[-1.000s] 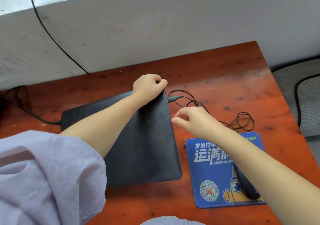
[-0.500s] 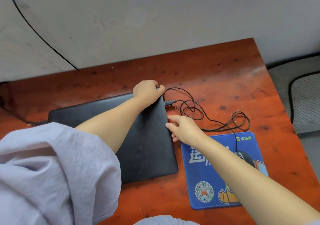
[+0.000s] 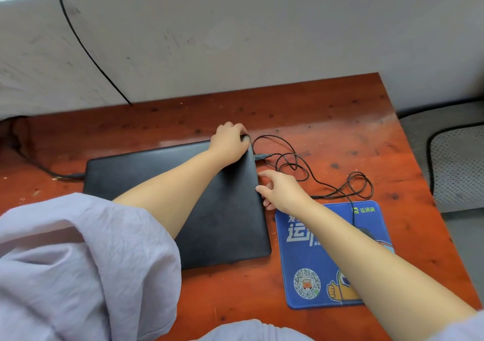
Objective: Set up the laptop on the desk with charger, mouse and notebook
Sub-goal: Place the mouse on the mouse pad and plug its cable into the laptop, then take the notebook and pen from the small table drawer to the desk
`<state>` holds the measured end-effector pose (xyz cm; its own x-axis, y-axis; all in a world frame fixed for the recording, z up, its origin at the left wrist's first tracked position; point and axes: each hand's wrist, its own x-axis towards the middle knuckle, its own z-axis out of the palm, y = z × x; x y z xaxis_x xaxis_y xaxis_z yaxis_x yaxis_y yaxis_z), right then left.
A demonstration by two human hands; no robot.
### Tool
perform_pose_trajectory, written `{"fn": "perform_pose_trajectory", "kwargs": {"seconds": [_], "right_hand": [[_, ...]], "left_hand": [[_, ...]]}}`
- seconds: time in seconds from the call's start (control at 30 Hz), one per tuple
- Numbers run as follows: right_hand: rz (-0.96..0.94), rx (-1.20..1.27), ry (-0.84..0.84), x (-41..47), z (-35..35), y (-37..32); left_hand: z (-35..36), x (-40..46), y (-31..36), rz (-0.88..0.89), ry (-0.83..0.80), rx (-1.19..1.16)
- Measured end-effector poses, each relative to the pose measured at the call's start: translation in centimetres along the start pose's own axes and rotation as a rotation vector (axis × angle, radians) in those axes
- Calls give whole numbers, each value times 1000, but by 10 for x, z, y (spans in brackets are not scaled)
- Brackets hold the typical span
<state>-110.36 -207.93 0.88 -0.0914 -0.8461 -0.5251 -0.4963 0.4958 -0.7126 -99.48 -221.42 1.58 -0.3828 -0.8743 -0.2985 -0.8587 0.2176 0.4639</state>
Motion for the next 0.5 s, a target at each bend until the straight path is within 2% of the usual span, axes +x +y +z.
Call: {"fn": "perform_pose_trajectory", "kwargs": {"seconds": [0.13, 0.3, 0.5], "right_hand": [[-8, -92, 132, -18, -4, -1], [-5, -114, 356, -58, -9, 4], [142, -29, 669, -154, 26, 33]], "left_hand": [[-11, -32, -9, 62, 56, 26], [-19, -72, -4, 215, 47, 14], [16, -143, 32, 541, -140, 15]]}}
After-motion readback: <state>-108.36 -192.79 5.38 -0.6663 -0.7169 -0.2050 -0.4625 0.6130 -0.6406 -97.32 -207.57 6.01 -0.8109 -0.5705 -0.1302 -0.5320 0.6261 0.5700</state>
